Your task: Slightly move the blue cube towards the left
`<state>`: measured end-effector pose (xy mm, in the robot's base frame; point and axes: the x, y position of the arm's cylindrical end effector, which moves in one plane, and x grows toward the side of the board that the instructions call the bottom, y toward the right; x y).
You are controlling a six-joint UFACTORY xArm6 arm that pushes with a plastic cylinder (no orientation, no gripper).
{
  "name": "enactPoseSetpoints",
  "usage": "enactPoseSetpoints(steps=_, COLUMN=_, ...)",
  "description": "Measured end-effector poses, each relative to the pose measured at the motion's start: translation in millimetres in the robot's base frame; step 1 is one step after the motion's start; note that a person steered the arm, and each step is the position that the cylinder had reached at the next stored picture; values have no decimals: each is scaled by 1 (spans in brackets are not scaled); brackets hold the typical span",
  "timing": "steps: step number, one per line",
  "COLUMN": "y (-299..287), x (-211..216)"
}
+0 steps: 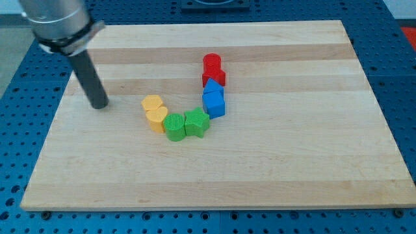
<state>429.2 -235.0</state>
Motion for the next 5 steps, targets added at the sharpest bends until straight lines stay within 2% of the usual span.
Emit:
enactPoseSetpoints(steps=1, y=-20, x=39)
enactPoseSetpoints(steps=2, y=8, x=135)
enactPoseSetpoints(steps=3, y=61, x=189)
enactPoseSetpoints(steps=5, y=259, x=180)
